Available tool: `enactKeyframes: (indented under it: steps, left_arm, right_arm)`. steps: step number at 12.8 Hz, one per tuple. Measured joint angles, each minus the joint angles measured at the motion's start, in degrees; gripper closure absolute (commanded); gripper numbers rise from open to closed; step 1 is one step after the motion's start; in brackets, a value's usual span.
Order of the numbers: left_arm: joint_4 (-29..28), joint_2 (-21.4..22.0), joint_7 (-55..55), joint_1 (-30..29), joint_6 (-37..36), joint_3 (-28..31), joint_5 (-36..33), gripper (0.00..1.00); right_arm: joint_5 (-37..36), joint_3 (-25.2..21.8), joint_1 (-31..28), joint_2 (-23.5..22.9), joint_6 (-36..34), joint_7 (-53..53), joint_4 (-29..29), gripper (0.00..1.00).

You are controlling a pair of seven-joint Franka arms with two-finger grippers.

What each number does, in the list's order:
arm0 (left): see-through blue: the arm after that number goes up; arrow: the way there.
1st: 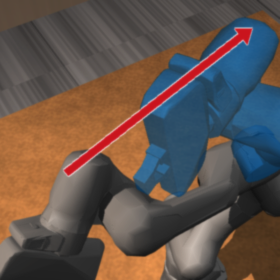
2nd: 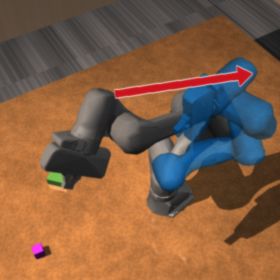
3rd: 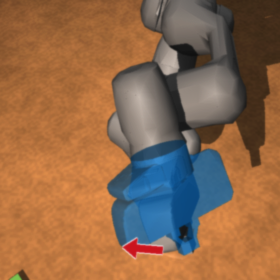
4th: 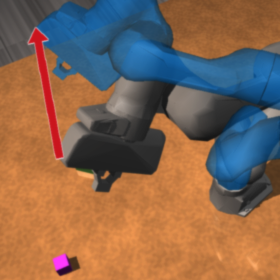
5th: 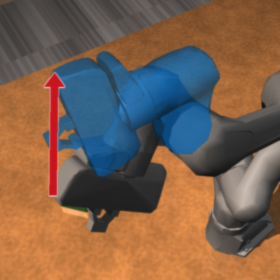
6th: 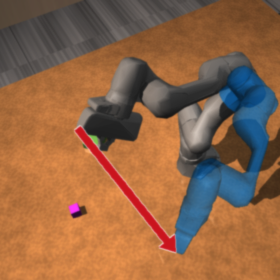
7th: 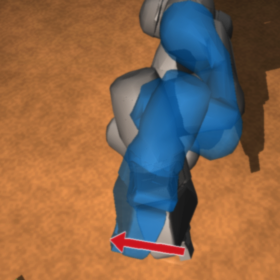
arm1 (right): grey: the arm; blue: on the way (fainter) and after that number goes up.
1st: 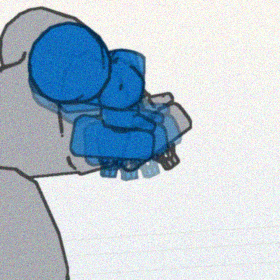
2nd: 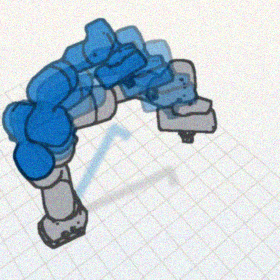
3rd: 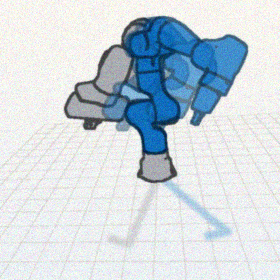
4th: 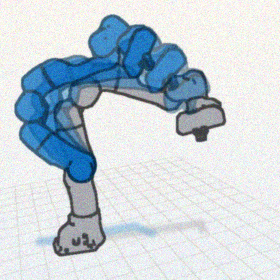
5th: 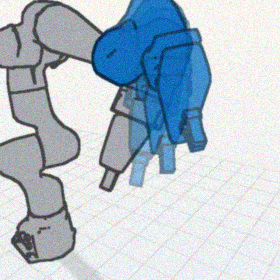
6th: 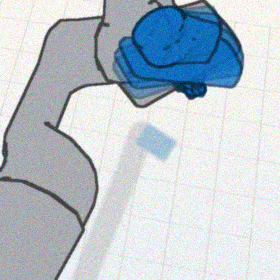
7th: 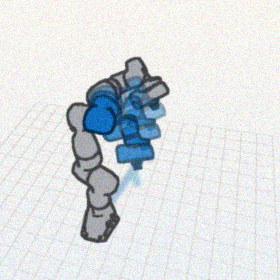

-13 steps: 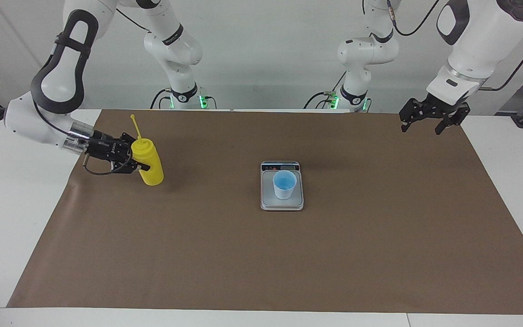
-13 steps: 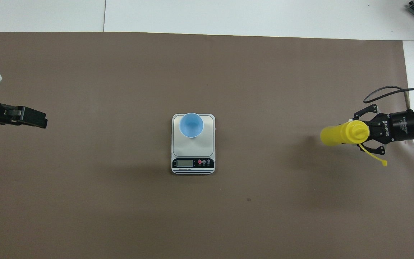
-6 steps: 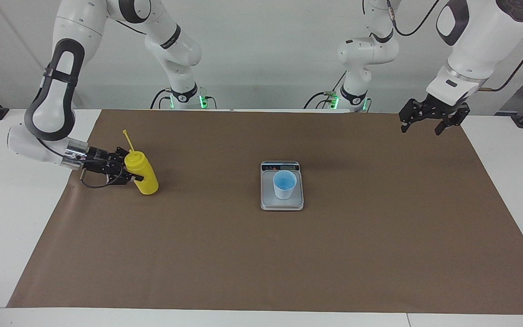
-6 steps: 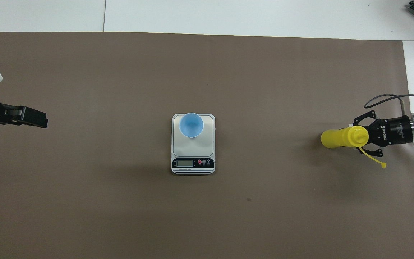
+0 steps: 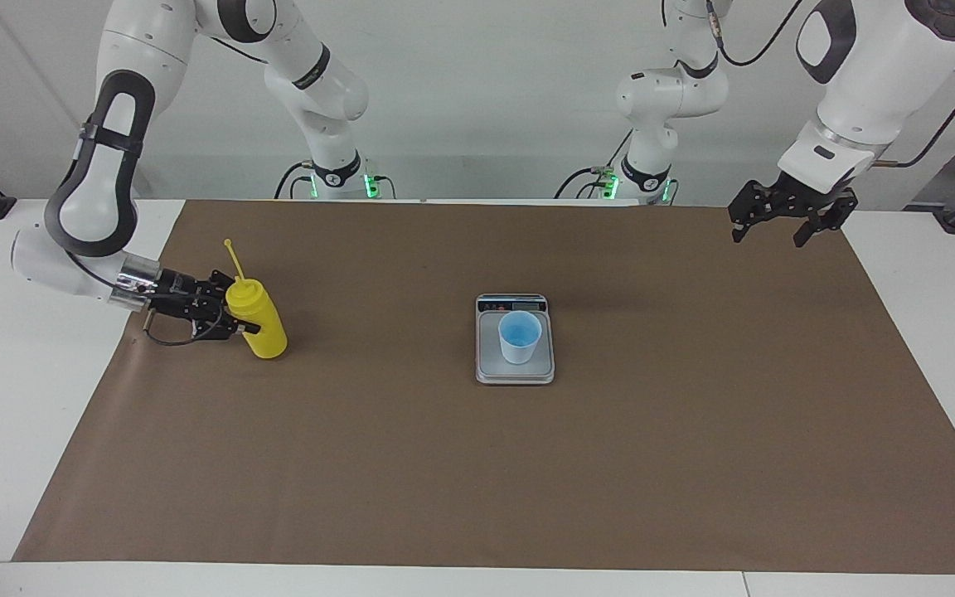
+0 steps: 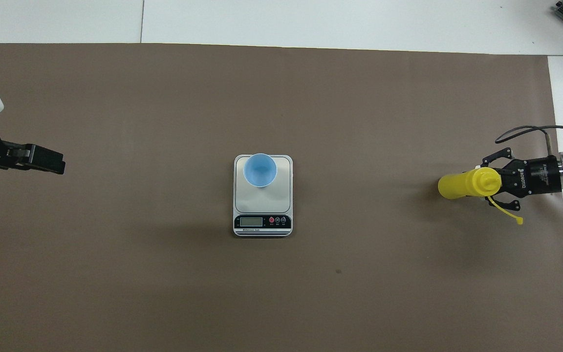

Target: Pour seasoning into cup on scale with both arms

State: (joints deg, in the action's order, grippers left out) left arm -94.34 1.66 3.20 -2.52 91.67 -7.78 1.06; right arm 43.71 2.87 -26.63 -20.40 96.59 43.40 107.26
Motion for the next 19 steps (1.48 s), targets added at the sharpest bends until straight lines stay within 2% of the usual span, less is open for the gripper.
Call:
enactKeyframes:
  steps: [2,3,5,7,11,15,19]
  left_arm:
    - [0.0,0.0,0.0,0.0,0.0,0.0,0.0,0.0]
    - [0.0,0.0,0.0,0.0,0.0,0.0,0.0,0.0]
    - [0.0,0.0,0.0,0.0,0.0,0.0,0.0,0.0]
    - [0.0,0.0,0.0,0.0,0.0,0.0,0.0,0.0]
    - [0.0,0.0,0.0,0.0,0.1,0.0,0.0,0.0]
    - [0.0,0.0,0.0,0.0,0.1,0.0,0.0,0.0]
    - [0.0,0.0,0.0,0.0,0.1,0.0,0.0,0.0]
  right_arm:
    - [0.0,0.0,0.0,0.0,0.1,0.1,0.0,0.19]
    - [0.0,0.0,0.0,0.0,0.1,0.1,0.0,0.17]
    - [-0.1,0.0,0.0,0.0,0.2,0.1,-0.2,0.0]
    - [-2.4,0.0,0.0,0.5,1.5,0.1,-0.4,0.0]
    - [-11.7,0.0,0.1,3.1,2.6,-0.3,-0.8,0.0]
    - [-27.9,0.3,2.2,7.3,3.8,-8.5,-1.5,0.0]
    - [-33.2,0.5,4.9,12.7,4.4,-14.9,-3.4,0.0]
